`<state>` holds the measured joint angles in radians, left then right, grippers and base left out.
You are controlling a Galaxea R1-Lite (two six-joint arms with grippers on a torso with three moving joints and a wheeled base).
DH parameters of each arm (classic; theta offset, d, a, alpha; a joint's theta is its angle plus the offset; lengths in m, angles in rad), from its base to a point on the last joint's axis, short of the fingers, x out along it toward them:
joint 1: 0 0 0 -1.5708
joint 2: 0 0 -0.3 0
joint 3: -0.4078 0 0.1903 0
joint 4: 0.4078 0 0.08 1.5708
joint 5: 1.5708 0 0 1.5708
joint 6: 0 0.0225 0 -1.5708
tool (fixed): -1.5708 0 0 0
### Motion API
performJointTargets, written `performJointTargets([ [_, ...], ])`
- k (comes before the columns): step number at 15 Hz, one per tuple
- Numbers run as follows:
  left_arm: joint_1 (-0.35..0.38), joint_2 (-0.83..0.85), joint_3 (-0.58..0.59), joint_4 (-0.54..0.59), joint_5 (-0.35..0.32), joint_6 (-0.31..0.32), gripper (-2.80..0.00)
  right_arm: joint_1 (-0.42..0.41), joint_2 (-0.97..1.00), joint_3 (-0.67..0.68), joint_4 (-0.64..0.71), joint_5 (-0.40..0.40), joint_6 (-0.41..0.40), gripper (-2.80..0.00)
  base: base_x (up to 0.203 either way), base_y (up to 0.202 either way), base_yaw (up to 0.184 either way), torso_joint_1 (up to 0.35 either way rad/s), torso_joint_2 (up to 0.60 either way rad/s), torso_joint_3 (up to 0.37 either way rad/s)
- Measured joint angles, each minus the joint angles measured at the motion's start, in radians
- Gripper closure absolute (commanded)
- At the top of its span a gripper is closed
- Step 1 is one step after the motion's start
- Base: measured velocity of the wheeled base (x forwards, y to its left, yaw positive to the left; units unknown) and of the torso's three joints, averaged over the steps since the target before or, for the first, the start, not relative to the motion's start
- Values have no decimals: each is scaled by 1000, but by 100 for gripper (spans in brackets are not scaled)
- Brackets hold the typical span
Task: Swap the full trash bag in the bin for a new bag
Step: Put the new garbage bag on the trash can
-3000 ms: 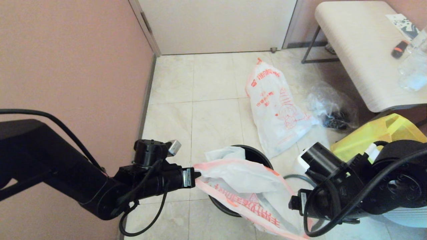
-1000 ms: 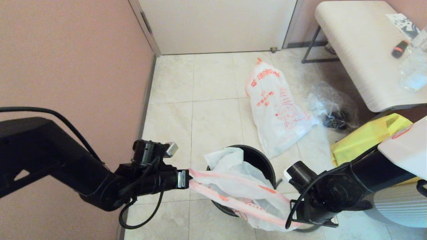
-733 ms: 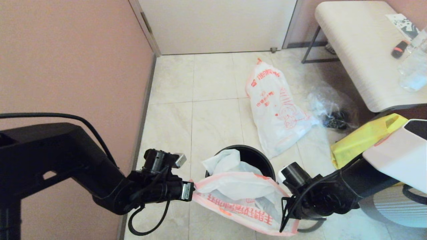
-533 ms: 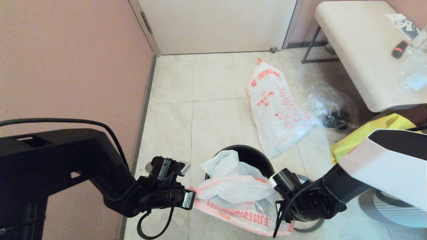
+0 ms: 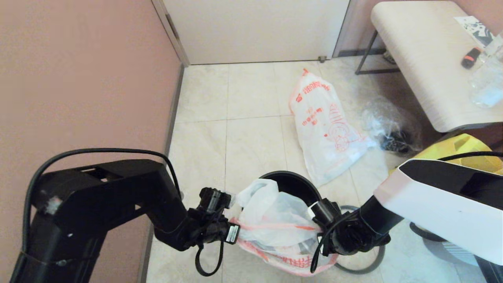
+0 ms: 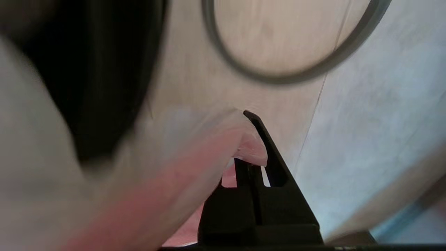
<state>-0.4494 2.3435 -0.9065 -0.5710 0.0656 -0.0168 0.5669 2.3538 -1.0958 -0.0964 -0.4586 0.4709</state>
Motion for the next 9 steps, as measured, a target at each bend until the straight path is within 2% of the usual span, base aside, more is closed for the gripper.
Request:
performJointTargets([
  [2,-4,8,-60,1,31,-18,0,-13,-3,-23,-43,-27,1,0,0,0,0,0,0,0],
  [4,-6,-10,-61,-33,31,-57,0,-18,-23,-12,-77,-32,2,0,0,0,0,0,0,0],
  [6,-7,-35,-9,-90,19,-80,0,-22,-44,23,-98,-34,7,0,0,0,0,0,0,0],
  [9,-7,-52,85,-249,-18,-113,0,-33,-57,81,-219,-34,8,0,0,0,0,0,0,0],
])
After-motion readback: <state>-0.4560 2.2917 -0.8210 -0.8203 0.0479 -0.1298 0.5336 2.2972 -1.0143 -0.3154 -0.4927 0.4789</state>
